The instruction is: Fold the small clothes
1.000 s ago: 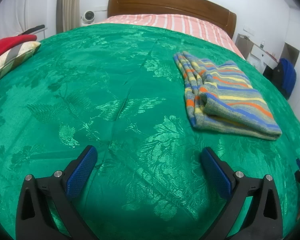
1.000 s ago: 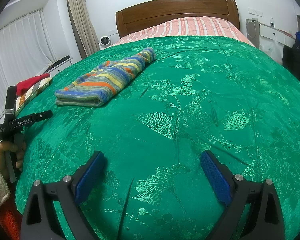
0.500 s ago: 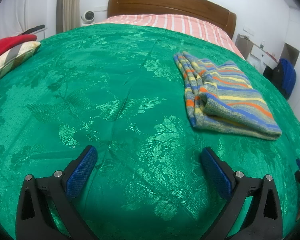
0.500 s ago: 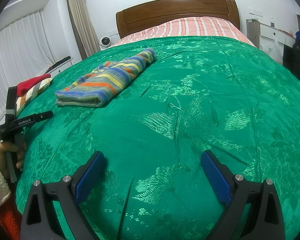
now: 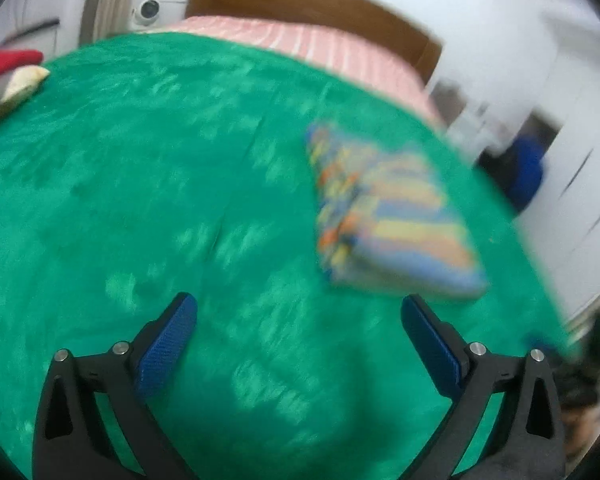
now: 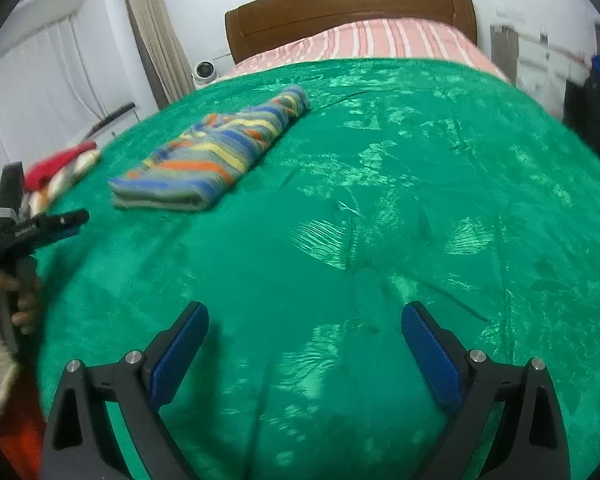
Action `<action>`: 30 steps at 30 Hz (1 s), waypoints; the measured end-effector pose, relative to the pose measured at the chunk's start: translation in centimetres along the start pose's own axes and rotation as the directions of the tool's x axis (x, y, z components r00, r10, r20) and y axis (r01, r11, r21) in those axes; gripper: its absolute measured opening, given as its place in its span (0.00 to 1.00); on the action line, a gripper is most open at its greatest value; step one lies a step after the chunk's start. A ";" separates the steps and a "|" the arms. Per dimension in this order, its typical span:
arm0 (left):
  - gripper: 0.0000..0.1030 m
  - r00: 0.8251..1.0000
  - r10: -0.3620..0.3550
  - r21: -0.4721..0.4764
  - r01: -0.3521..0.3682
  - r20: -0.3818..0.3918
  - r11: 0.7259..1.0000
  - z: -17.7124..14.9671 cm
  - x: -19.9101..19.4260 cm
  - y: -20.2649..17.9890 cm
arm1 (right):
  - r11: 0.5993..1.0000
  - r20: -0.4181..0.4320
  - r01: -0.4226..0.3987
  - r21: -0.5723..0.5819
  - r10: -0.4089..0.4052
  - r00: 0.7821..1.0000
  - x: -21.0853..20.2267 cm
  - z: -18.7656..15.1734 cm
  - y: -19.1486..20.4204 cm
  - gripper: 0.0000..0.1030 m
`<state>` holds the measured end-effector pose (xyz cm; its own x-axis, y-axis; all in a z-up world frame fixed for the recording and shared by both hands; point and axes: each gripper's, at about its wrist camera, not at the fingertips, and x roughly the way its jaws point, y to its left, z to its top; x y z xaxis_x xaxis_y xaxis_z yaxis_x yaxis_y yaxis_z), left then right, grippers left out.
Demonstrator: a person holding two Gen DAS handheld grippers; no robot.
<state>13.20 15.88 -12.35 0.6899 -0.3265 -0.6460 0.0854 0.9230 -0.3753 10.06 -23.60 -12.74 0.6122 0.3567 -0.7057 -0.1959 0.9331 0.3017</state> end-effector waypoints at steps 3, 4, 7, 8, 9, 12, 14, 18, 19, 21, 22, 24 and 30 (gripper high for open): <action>0.99 0.994 -0.098 -0.049 0.095 -0.050 0.994 4.5 2.0 -0.7 | 0.994 0.041 -0.091 0.061 0.089 0.995 -0.2 3.1 -0.2 0.94; 0.99 0.984 -0.145 -0.060 0.139 -0.100 0.988 5.8 3.7 -1.1 | 0.991 0.054 -0.113 0.072 0.110 0.993 0.2 4.4 -0.2 0.94; 0.99 0.955 -0.169 -0.043 0.163 -0.245 0.986 8.8 9.9 -2.7 | 0.964 0.065 -0.221 0.149 0.214 0.975 3.7 9.8 -0.5 0.94; 0.99 0.956 -0.111 -0.015 0.111 -0.273 0.994 9.6 11.8 -3.1 | 0.951 0.048 -0.246 0.188 0.242 0.969 5.6 11.5 -0.7 0.94; 0.99 0.954 -0.053 0.009 0.059 -0.296 0.998 10.3 13.6 -3.2 | 0.938 0.021 -0.252 0.239 0.255 0.967 8.2 13.5 -1.1 0.94; 0.99 0.944 0.037 0.035 -0.027 -0.327 0.999 11.3 16.6 -3.3 | 0.909 -0.030 -0.264 0.323 0.288 0.957 13.3 16.3 -1.5 0.84; 0.99 0.937 0.082 0.050 -0.069 -0.341 0.996 11.6 17.9 -3.8 | 0.883 -0.071 -0.283 0.374 0.332 0.941 16.6 17.2 -1.3 0.73; 0.41 0.929 0.119 0.156 -0.068 -0.349 0.985 11.3 19.3 -5.7 | 0.902 -0.161 -0.261 0.345 0.331 0.930 21.7 17.8 2.1 0.40; 0.30 0.929 0.109 0.178 -0.047 -0.354 0.983 11.1 19.5 -6.4 | 0.936 -0.179 -0.224 0.272 0.278 0.944 21.9 18.2 3.5 0.34; 0.18 0.938 0.099 0.165 -0.045 -0.333 0.985 11.1 19.2 -7.0 | 0.995 -0.173 -0.096 0.008 0.096 0.980 21.2 18.7 7.7 0.29; 0.18 0.942 0.099 0.161 -0.049 -0.320 0.986 11.1 18.9 -6.8 | 0.996 -0.151 -0.053 -0.075 0.042 0.988 20.7 18.7 9.2 0.27; 0.17 0.957 0.079 0.136 -0.042 -0.279 0.990 11.5 17.4 -7.0 | 0.984 -0.081 0.003 -0.180 -0.018 0.997 19.2 18.8 11.5 0.25; 0.25 0.988 0.058 0.204 -0.028 -0.143 0.979 13.9 12.2 -9.8 | 0.990 0.055 -0.064 -0.126 0.071 0.996 14.4 20.8 13.0 0.24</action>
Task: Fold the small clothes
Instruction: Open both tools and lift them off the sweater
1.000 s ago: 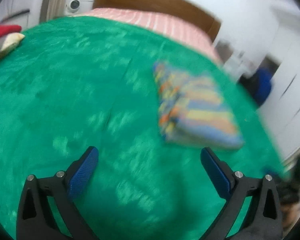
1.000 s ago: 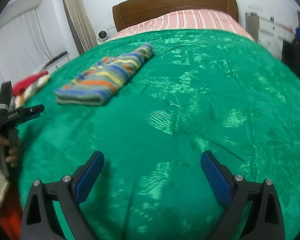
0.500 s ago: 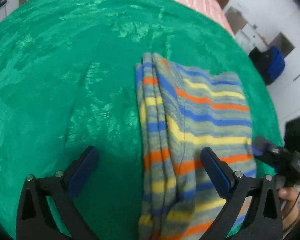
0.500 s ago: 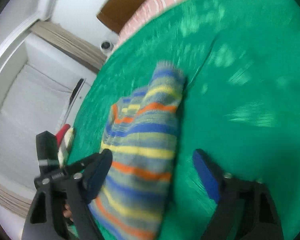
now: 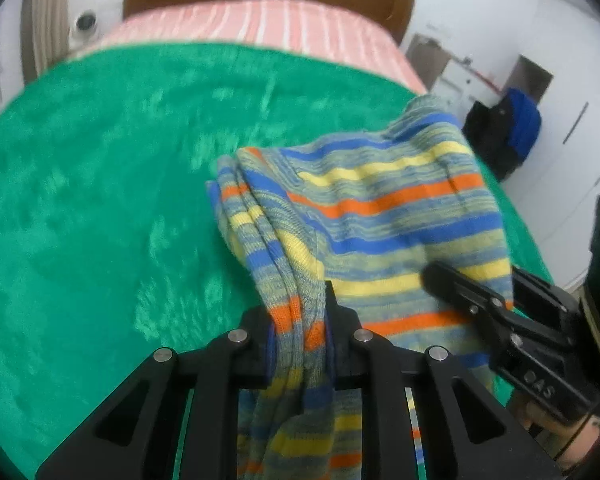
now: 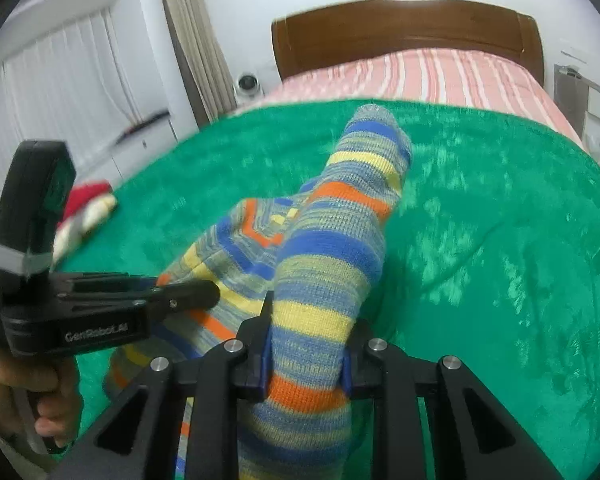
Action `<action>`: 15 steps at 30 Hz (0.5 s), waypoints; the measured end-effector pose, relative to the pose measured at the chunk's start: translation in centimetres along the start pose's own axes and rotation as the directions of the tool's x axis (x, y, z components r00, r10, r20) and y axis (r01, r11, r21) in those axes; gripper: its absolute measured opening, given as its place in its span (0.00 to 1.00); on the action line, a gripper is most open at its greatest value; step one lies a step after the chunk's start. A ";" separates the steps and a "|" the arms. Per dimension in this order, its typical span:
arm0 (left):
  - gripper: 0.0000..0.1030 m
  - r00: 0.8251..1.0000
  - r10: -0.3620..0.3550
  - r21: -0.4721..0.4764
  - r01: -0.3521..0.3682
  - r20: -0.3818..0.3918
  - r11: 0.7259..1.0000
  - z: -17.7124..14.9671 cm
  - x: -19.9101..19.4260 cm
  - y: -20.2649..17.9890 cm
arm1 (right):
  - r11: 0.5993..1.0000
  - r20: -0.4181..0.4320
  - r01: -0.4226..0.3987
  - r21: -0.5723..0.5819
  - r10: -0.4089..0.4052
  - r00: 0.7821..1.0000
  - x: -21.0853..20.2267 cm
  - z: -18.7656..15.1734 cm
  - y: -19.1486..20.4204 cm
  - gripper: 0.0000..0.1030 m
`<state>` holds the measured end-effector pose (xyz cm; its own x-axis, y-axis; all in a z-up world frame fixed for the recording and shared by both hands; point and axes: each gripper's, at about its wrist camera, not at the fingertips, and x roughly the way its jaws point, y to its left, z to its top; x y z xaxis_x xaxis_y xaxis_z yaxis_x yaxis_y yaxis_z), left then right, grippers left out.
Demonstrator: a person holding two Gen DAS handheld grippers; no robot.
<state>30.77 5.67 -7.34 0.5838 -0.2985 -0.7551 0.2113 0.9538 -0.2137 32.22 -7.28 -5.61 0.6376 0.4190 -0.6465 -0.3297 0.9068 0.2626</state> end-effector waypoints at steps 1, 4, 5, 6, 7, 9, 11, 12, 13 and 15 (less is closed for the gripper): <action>0.32 1.000 0.019 0.011 -0.019 0.002 1.000 0.3 0.2 -0.3 | 1.000 0.003 0.002 0.008 -0.002 1.000 -0.3 0.4 -0.4 0.25; 0.82 0.987 0.163 0.066 -0.163 0.010 0.984 -0.9 1.0 -0.2 | 0.998 -0.044 0.027 0.063 -0.024 0.999 0.2 0.2 -2.9 0.51; 0.82 0.978 0.205 0.083 -0.208 0.041 0.975 -1.8 0.5 -0.2 | 0.995 -0.071 0.070 0.075 -0.065 0.995 0.1 -0.3 -3.5 0.79; 0.82 0.973 0.223 0.096 -0.229 0.066 0.969 -2.4 0.0 -0.4 | 0.990 -0.080 0.117 0.078 -0.111 0.991 -0.7 -1.1 -4.4 0.91; 0.82 0.965 0.241 0.110 -0.251 0.101 0.962 -3.4 -1.0 -0.6 | 0.989 -0.070 0.130 0.071 -0.125 0.990 -1.9 -1.7 -4.8 1.00; 0.92 0.939 0.286 0.119 -0.311 0.191 0.943 -5.4 -3.9 -1.6 | 0.986 -0.059 0.167 0.025 -0.166 0.984 -4.5 -3.2 -5.2 1.00; 1.00 0.908 0.306 0.110 -0.348 0.286 0.931 -7.1 -7.3 -3.0 | 0.973 -0.045 0.226 -0.050 -0.228 0.973 -7.4 -4.9 -4.4 1.00; 1.00 0.892 0.311 0.101 -0.361 0.329 0.927 -7.7 -9.0 -3.8 | 0.966 -0.030 0.247 -0.078 -0.250 0.968 -8.8 -5.5 -4.1 1.00; 1.00 0.878 0.311 0.093 -0.367 0.364 0.926 -7.8 -10.2 -4.5 | 0.962 -0.016 0.256 -0.094 -0.258 0.966 -9.9 -5.9 -4.0 1.00; 1.00 0.864 0.316 0.081 -0.375 0.393 0.924 -8.4 -12.5 -6.0 | 0.955 0.046 0.269 -0.123 -0.265 0.963 -13.2 -6.8 -2.7 1.00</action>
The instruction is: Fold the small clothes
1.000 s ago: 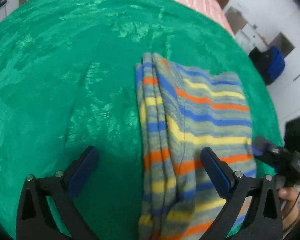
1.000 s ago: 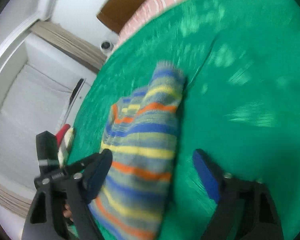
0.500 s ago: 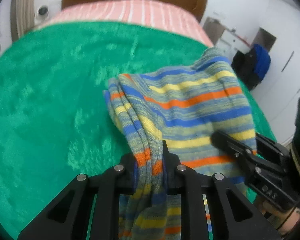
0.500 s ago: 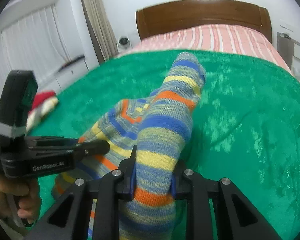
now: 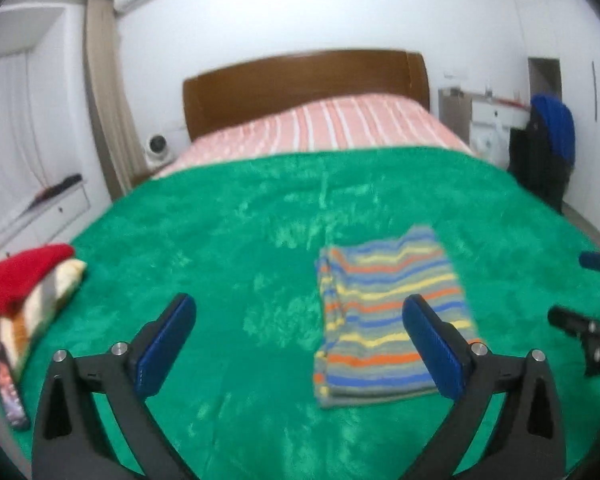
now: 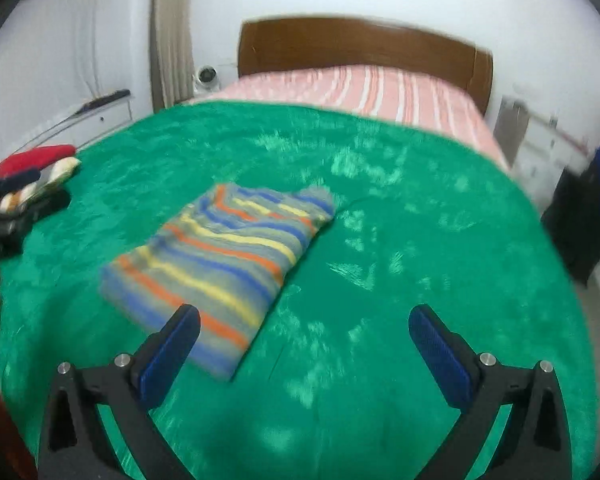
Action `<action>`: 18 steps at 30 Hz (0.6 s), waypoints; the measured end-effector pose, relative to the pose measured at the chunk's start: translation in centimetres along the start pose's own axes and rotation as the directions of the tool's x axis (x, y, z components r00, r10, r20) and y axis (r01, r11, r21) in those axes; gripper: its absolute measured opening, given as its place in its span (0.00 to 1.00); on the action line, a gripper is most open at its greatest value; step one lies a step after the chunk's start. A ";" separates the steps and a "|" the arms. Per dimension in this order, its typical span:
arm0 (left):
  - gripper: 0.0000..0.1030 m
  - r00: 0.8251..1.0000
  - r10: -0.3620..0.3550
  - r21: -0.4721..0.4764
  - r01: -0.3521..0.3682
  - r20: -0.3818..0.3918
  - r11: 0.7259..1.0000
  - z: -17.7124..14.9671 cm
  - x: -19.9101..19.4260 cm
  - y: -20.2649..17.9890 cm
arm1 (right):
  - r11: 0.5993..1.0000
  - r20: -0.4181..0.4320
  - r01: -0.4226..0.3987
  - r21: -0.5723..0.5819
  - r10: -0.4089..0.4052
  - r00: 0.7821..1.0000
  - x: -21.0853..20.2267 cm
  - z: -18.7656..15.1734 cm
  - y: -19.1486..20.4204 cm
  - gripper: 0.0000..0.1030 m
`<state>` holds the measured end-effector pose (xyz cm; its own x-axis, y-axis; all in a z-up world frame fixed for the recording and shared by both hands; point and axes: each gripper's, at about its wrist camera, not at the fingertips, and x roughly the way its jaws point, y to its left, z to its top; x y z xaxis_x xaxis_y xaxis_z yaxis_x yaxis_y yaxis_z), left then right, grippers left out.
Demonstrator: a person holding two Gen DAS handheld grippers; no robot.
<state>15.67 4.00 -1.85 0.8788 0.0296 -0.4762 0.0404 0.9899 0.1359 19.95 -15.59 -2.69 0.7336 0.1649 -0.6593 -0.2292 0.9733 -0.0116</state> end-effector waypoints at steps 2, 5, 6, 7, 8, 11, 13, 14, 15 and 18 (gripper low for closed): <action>1.00 1.000 0.003 -0.032 -0.003 -0.003 0.999 0.7 -2.1 -0.3 | 0.999 0.068 0.033 -0.003 -0.032 0.997 -3.6 -0.7 0.5 1.00; 1.00 0.998 0.054 -0.068 -0.055 -0.026 0.996 1.2 -3.8 -0.6 | 0.999 0.114 0.047 0.003 -0.047 0.992 -6.9 -1.5 0.9 1.00; 1.00 0.997 0.080 -0.066 -0.081 -0.024 0.994 1.1 -4.6 -0.7 | 0.999 0.113 0.046 0.008 -0.047 0.992 -7.8 -1.8 0.9 1.00; 1.00 0.995 0.100 -0.062 -0.100 -0.014 0.993 1.1 -5.2 -0.9 | 0.999 0.114 0.045 0.011 -0.046 0.992 -8.4 -2.1 1.0 1.00; 1.00 0.993 0.115 -0.055 -0.115 -0.002 0.992 1.2 -5.9 -1.0 | 0.999 0.117 0.039 0.012 -0.040 0.992 -8.9 -2.3 1.2 1.00; 1.00 0.995 0.100 -0.065 -0.100 -0.010 0.993 0.7 -7.7 -0.9 | 0.999 0.127 0.035 0.012 -0.036 0.991 -10.7 -2.9 1.8 1.00; 1.00 0.997 0.072 -0.078 -0.074 -0.019 0.994 0.5 -8.4 -0.7 | 0.999 0.125 0.039 0.016 -0.041 0.991 -11.3 -3.0 2.0 1.00; 1.00 0.997 0.069 -0.085 -0.071 -0.022 0.994 0.4 -8.8 -0.7 | 0.999 0.125 0.038 0.020 -0.041 0.991 -11.7 -3.1 2.1 1.00; 1.00 0.997 0.071 -0.089 -0.073 -0.026 0.993 0.2 -9.1 -0.7 | 0.999 0.123 0.036 0.026 -0.039 0.992 -12.2 -3.1 2.2 1.00; 1.00 0.997 0.064 -0.100 -0.069 -0.045 0.993 -0.2 -9.7 -0.8 | 0.999 0.124 0.031 0.033 -0.035 0.992 -13.0 -3.3 2.6 1.00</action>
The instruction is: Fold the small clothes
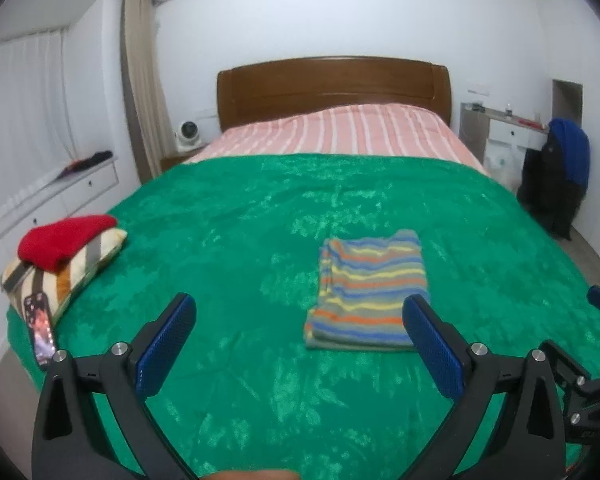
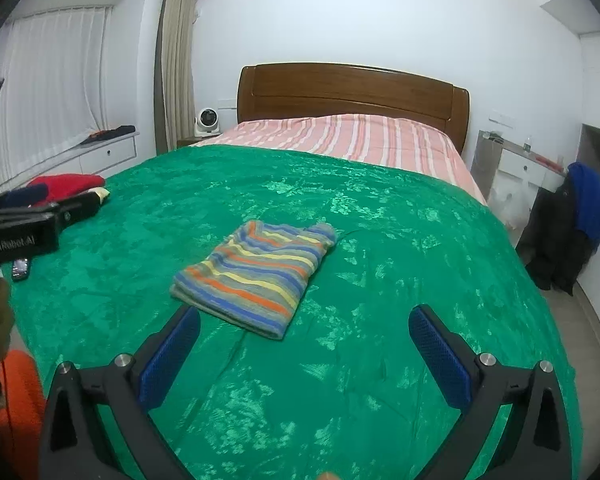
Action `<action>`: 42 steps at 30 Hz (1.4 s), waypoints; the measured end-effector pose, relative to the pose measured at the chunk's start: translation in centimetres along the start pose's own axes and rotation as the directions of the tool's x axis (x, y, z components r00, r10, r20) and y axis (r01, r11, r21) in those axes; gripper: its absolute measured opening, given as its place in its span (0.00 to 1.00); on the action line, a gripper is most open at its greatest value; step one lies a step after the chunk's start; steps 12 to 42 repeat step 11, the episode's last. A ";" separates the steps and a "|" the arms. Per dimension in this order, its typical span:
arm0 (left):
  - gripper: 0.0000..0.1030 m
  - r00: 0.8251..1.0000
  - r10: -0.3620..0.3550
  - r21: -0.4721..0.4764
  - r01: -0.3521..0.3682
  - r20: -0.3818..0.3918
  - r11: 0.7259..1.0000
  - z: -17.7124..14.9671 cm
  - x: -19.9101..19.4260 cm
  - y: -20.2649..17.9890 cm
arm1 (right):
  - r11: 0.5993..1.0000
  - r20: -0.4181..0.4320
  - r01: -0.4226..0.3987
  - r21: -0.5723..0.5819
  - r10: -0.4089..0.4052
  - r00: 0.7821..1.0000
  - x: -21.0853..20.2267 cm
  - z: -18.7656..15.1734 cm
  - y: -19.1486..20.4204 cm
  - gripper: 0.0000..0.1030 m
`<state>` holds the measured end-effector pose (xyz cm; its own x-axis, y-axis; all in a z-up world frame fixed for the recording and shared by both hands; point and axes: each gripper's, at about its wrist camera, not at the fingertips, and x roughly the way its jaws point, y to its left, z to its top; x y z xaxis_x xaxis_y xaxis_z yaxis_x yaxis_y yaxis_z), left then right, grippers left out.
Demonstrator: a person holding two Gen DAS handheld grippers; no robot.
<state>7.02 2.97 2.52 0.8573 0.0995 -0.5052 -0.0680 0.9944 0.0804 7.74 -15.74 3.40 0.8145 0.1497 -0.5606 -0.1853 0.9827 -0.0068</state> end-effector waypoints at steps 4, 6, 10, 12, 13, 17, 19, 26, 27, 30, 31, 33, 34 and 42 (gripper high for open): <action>1.00 0.999 -0.004 -0.017 0.003 -0.032 1.000 -0.8 -0.3 0.2 | 1.000 -0.004 0.009 -0.017 -0.009 1.000 -0.7 -0.5 0.6 1.00; 1.00 0.998 -0.006 -0.027 0.004 -0.061 1.000 -1.4 -0.5 0.3 | 1.000 -0.014 0.001 -0.011 -0.002 1.000 -1.0 -0.7 0.7 1.00; 1.00 0.997 0.006 -0.023 -0.007 -0.073 1.000 -2.0 -1.0 0.0 | 1.000 -0.021 -0.019 0.007 0.019 1.000 -1.7 -0.8 1.1 1.00; 1.00 0.998 0.011 -0.014 -0.012 -0.067 1.000 -2.2 -1.4 -0.2 | 1.000 -0.018 -0.024 0.010 0.024 1.000 -2.0 -0.7 1.1 1.00; 1.00 0.998 0.011 -0.014 -0.012 -0.067 1.000 -2.2 -1.4 -0.2 | 1.000 -0.018 -0.024 0.010 0.024 1.000 -2.0 -0.7 1.1 1.00; 1.00 0.998 0.011 -0.014 -0.012 -0.067 1.000 -2.2 -1.4 -0.2 | 1.000 -0.018 -0.024 0.010 0.024 1.000 -2.0 -0.7 1.1 1.00; 1.00 0.998 0.011 -0.014 -0.012 -0.067 1.000 -2.2 -1.4 -0.2 | 1.000 -0.018 -0.024 0.010 0.024 1.000 -2.0 -0.7 1.1 1.00; 1.00 0.998 0.011 -0.014 -0.012 -0.067 1.000 -2.2 -1.4 -0.2 | 1.000 -0.018 -0.024 0.010 0.024 1.000 -2.0 -0.7 1.1 1.00; 1.00 0.998 0.011 -0.014 -0.012 -0.067 1.000 -2.2 -1.4 -0.2 | 1.000 -0.018 -0.024 0.010 0.024 1.000 -2.0 -0.7 1.1 1.00; 1.00 0.998 0.011 -0.014 -0.012 -0.067 1.000 -2.2 -1.4 -0.2 | 1.000 -0.018 -0.024 0.010 0.024 1.000 -2.0 -0.7 1.1 1.00; 1.00 0.998 0.011 -0.014 -0.012 -0.067 1.000 -2.2 -1.4 -0.2 | 1.000 -0.018 -0.024 0.010 0.024 1.000 -2.0 -0.7 1.1 1.00; 1.00 0.998 0.011 -0.014 -0.012 -0.067 1.000 -2.2 -1.4 -0.2 | 1.000 -0.018 -0.024 0.010 0.024 1.000 -2.0 -0.7 1.1 1.00; 1.00 0.998 0.011 -0.014 -0.012 -0.067 1.000 -2.2 -1.4 -0.2 | 1.000 -0.018 -0.024 0.010 0.024 1.000 -2.0 -0.7 1.1 1.00; 1.00 0.998 0.011 -0.014 -0.012 -0.067 1.000 -2.2 -1.4 -0.2 | 1.000 -0.018 -0.024 0.010 0.024 1.000 -2.0 -0.7 1.1 1.00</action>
